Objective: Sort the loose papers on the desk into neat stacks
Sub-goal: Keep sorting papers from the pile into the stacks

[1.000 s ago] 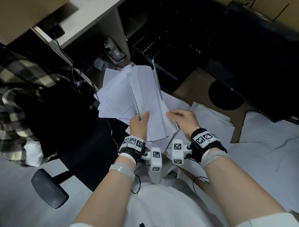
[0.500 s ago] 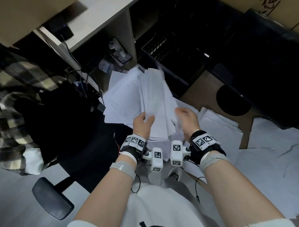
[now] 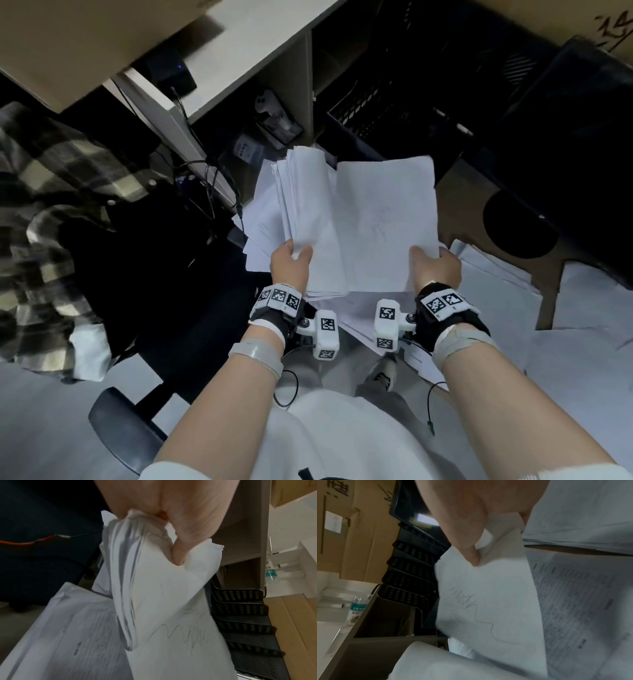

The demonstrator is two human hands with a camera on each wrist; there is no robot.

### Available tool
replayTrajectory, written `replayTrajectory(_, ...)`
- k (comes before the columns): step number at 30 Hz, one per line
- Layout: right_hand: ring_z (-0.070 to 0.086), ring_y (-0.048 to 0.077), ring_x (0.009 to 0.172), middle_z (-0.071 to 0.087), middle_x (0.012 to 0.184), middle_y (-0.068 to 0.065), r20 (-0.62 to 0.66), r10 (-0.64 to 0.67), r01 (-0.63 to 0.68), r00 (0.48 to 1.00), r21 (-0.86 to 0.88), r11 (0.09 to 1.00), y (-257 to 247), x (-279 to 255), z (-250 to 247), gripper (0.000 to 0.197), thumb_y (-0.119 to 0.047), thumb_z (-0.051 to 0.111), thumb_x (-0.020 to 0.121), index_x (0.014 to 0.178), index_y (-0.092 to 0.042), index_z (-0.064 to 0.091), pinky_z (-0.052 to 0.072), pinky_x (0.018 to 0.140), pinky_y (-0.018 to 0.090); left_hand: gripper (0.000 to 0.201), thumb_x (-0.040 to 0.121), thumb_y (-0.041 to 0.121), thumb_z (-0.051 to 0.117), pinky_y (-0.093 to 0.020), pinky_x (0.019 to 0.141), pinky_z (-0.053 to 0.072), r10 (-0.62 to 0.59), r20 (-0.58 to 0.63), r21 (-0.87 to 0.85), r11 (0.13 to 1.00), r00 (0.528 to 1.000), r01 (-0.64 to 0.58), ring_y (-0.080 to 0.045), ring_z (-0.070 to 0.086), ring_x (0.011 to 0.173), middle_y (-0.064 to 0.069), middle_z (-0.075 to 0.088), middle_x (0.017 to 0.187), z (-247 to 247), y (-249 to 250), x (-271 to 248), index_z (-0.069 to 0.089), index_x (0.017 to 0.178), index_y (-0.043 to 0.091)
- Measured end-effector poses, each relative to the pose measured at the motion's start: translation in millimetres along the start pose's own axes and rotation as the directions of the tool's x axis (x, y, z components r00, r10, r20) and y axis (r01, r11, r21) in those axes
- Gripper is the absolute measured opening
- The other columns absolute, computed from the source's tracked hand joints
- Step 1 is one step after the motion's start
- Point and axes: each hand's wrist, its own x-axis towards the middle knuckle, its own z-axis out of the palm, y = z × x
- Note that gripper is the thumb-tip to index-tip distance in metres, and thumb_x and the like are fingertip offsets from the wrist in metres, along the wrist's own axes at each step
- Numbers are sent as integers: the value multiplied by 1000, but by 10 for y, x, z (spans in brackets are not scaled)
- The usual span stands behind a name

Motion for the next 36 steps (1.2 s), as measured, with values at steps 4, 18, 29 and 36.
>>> replayTrajectory(4, 63, 24, 78, 64, 77, -7, 65, -68, 61, 996, 94, 994, -132, -152, 86, 7, -27, 67, 84, 88, -20, 67, 45, 69, 29, 63, 83, 35, 66, -41, 111, 44, -21, 39, -14, 1000, 999, 22, -24, 57, 126, -11, 61, 136, -69, 161, -31, 55, 135, -1)
replayTrajectory(18, 24, 8, 145, 20, 161, -12, 614, -196, 111, 764, 175, 978, 239, -121, -471, 12, -44, 70, 85, 93, -40, 78, 17, 120, 38, 11, 90, 27, 70, -56, 87, 57, -24, 347, -50, 998, 938, 44, -33, 73, 94, -11, 77, 96, 845, 315, -758, 74, 92, 17)
replayTrajectory(29, 35, 21, 141, 26, 159, 1, 491, 33, -149, 871, 199, 969, 1217, 439, -1494, 148, -52, 93, 52, 152, -35, -15, 29, 117, 44, 25, 85, -4, 66, -49, 87, 59, -99, 394, 15, 995, 914, 101, -36, 71, 100, -13, 76, 103, 1624, 138, -1628, 76, 101, 12)
replayTrajectory(36, 67, 14, 85, 71, 99, 0, 310, 18, -90, 950, 218, 972, 1526, 633, -1771, 32, -25, 80, 80, 106, -15, 64, 50, 73, 24, 24, 92, -7, 53, -16, 59, 53, -21, 293, 153, 988, 956, -25, -15, 65, 67, 1, 66, 68, 1777, -9, -1851, 62, 75, 7)
